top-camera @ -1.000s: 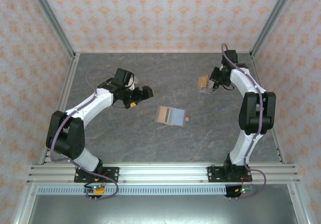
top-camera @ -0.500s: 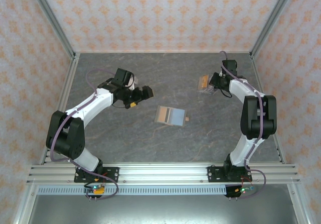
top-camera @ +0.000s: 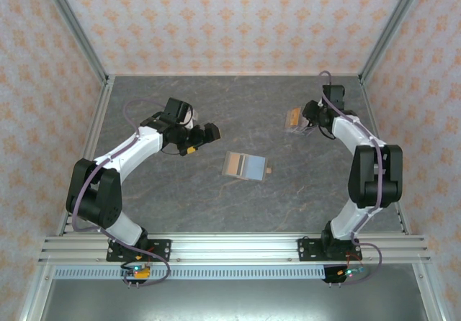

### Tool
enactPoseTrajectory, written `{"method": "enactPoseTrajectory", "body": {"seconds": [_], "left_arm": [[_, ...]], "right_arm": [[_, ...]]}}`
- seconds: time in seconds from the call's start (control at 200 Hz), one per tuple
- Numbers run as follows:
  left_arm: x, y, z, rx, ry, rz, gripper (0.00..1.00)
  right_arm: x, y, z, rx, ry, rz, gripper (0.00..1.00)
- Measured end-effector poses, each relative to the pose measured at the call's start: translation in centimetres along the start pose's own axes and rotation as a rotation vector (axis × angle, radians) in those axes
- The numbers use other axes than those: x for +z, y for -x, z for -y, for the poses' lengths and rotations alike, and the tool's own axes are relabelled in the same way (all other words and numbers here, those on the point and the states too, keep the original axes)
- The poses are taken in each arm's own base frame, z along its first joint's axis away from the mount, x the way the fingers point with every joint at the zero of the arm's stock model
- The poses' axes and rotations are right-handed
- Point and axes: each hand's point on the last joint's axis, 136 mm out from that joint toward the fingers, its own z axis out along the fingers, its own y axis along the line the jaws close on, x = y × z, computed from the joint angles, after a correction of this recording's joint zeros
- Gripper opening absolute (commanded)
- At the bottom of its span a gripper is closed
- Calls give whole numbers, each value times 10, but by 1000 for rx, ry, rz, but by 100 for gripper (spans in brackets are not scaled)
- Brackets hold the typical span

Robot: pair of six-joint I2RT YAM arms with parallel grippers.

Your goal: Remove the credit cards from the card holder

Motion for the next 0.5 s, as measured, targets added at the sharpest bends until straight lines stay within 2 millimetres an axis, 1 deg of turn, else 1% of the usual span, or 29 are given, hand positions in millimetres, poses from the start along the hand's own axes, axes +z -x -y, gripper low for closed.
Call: {"method": "enactPoseTrajectory", "body": {"seconds": [0.16,0.215,0.27,0.325,0.38,0.425,0.45,0.495], "left_arm": [[0,1,-1,0,8,5,100],[0,2,-3,-1,19,13,100],[0,3,-5,-2,30,18,100],[0,4,-9,-4,47,27,100],[0,5,-12,-7,67,36,100],[-1,6,-16,-10,85,41,100],[-1,6,-18,-14,98,46,100],[-1,7,-21,-22,112,51,100]], "right_arm": [[-36,4,-15,29,49,4,48],[-48,1,-22,30,65,-1,50],[-61,-5,-35,23,84,-12,51],[-72,-17,-53,5,110,-33,52],[-82,-34,-72,-20,136,-61,52],[-89,-54,-90,-40,160,-98,52],[-92,-64,-97,-52,168,-115,52],[-95,-86,-111,-69,183,-157,52]]}}
